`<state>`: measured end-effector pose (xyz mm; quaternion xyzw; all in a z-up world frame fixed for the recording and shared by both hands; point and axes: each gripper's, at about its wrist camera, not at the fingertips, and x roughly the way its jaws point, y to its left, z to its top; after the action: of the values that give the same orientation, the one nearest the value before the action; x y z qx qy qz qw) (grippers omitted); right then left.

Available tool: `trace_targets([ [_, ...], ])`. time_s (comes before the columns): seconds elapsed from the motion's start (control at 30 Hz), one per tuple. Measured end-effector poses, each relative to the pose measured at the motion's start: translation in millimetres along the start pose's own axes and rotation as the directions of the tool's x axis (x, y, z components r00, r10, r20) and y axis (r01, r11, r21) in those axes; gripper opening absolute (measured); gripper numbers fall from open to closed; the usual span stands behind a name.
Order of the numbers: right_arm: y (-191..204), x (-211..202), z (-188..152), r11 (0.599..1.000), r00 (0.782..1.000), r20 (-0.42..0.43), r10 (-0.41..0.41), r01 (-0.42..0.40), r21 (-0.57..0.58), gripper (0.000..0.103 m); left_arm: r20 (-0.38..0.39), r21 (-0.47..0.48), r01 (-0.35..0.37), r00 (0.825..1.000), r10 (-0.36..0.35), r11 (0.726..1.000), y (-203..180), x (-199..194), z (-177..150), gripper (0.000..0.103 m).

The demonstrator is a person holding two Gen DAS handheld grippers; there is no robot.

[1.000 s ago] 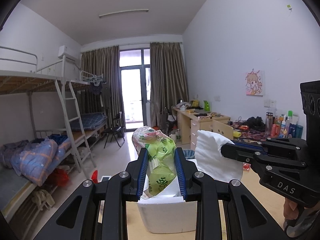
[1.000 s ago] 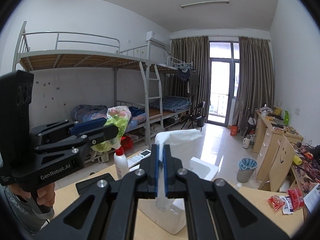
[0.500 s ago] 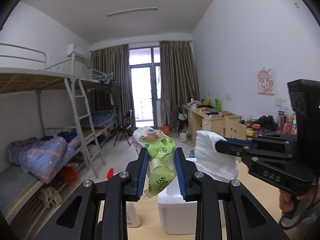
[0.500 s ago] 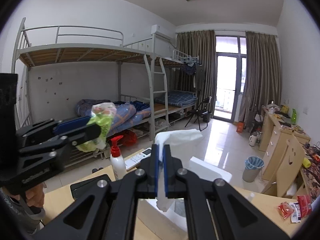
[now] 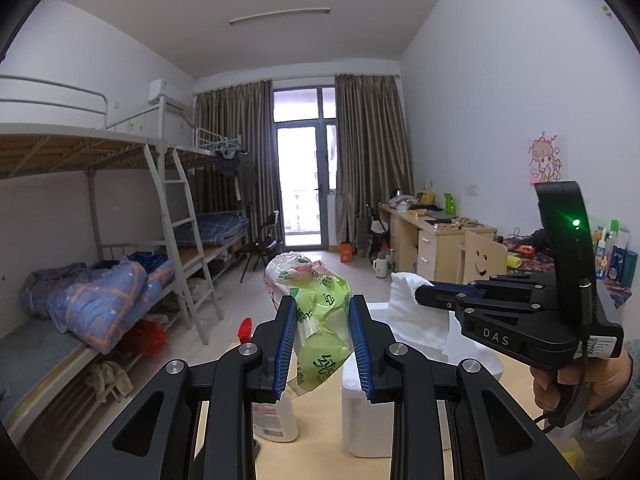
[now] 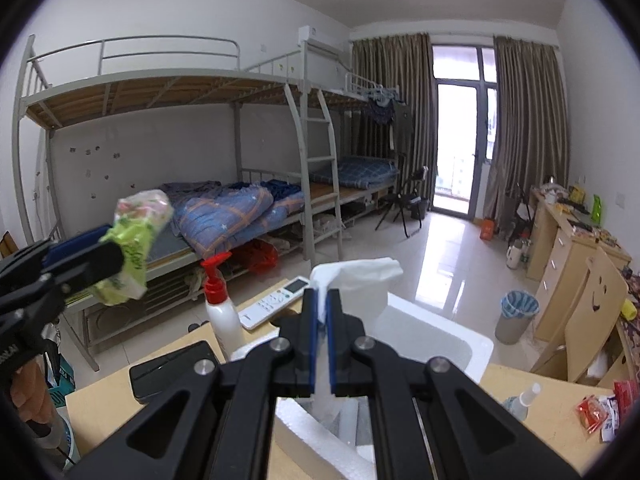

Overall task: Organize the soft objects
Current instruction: 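Carry the tissue in the right tool over the foam box and release it inside, then move the left tool holding the floral packet over the foam box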

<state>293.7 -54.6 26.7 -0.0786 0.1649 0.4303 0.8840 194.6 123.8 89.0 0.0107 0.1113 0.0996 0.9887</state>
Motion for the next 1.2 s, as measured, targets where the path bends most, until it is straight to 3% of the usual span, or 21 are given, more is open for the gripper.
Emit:
trace_targets([
  [0.5,-9.3,21.9,0.6,0.998,0.996,-0.077,-0.038,0.043,0.055,0.007,-0.012,-0.004,-0.019,1.000,0.019,1.000,-0.7,-4.4,0.4,0.029],
  [0.53,-9.5,22.6,0.9,0.997,0.996,-0.079,-0.040,0.045,0.057,0.010,-0.011,-0.004,-0.022,1.000,0.022,1.000,-0.9,-4.6,0.7,0.029],
  [0.6,-9.8,23.8,1.5,0.997,0.995,-0.084,-0.054,0.059,0.059,0.030,-0.013,-0.005,-0.021,1.000,0.021,1.000,-0.2,-5.6,0.2,0.029],
  [0.63,-9.9,24.8,2.7,0.996,0.995,-0.085,-0.059,0.064,0.061,0.050,-0.012,-0.006,-0.022,1.000,0.022,1.000,0.0,-6.0,0.3,0.029],
  [0.73,-12.5,24.4,2.8,0.994,0.994,-0.084,-0.068,0.075,0.082,0.067,-0.012,-0.008,-0.024,1.000,0.024,1.000,1.6,-6.7,0.6,0.029],
  [0.87,-14.0,21.4,3.3,0.990,0.992,-0.084,-0.096,0.103,0.091,0.079,-0.011,-0.020,-0.029,1.000,0.029,0.999,2.9,-8.1,-0.8,0.029],
  [1.2,-12.2,-2.9,4.0,0.985,0.988,-0.072,-0.140,0.147,0.095,0.096,-0.030,-0.034,-0.014,0.999,0.013,0.999,5.6,-4.9,-0.7,0.029],
])
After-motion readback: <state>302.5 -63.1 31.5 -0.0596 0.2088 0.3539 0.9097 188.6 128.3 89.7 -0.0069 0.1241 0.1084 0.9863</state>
